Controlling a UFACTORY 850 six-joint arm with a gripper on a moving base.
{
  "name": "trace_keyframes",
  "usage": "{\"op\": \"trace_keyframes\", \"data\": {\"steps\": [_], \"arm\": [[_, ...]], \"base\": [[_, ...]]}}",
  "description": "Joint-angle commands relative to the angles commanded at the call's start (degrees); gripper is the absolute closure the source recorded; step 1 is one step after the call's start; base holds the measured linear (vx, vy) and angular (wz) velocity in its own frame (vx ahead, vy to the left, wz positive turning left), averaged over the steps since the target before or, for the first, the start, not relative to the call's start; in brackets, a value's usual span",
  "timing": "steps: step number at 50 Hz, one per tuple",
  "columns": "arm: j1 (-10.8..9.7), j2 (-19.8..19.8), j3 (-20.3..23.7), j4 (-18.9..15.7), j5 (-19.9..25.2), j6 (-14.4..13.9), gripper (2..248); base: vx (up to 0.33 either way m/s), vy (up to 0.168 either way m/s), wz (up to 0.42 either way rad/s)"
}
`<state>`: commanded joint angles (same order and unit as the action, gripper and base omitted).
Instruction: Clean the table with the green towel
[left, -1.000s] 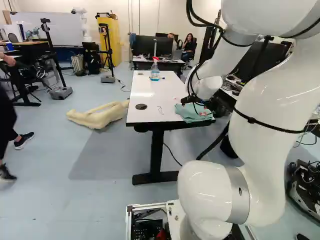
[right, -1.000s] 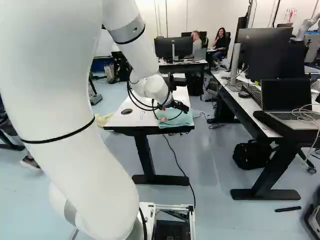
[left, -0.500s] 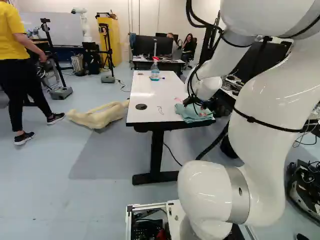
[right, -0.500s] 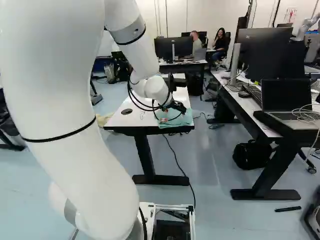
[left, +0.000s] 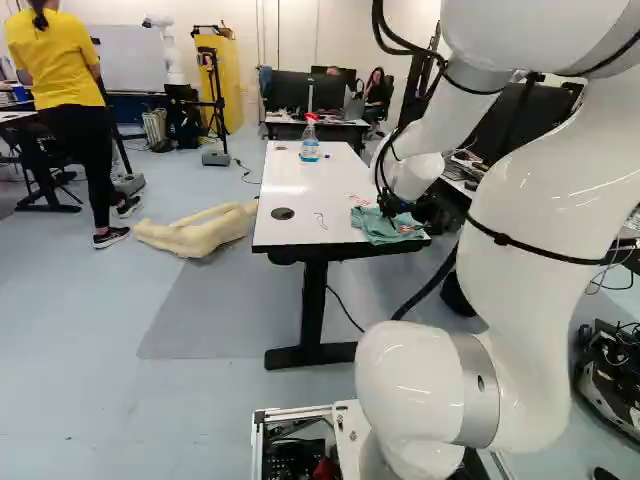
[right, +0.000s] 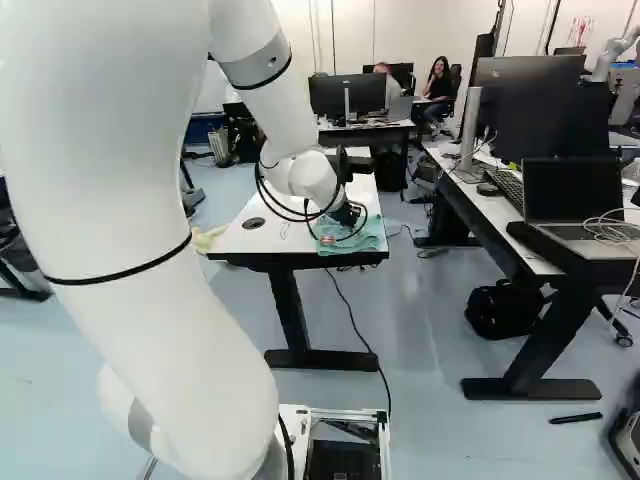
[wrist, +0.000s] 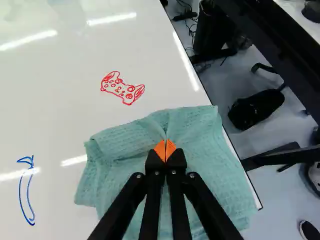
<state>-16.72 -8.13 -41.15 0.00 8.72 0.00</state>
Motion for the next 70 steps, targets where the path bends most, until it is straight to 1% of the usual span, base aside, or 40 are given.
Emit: {"op": "trace_keyframes", "data": {"steps": [2,3,13,30,39,47,64,70], "arm": [[0.0,0.0,0.0,0.0,0.0,0.0,225],[0.0,0.0,0.0,0.0,0.0,0.0,230],[0.0,0.6,0.1,0.0,0.0,0.0,230],[0.0,3.4,0.7,0.0,0.0,0.0,230],[0.5,5.1,1.2,0.0,0.0,0.0,230],[1.6,7.0,1.9,0.0,0.0,0.0,230],[4.8,10.9,3.4,0.0,0.0,0.0,230],[6.0,11.3,3.8,0.0,0.0,0.0,230]], "base": [[0.000,0.000,0.000],[0.000,0.000,0.000],[0.000,0.000,0.000],[0.000,0.000,0.000],[0.000,0.000,0.000],[0.000,0.000,0.000],[0.000,0.000,0.000],[0.000,0.000,0.000]]}}
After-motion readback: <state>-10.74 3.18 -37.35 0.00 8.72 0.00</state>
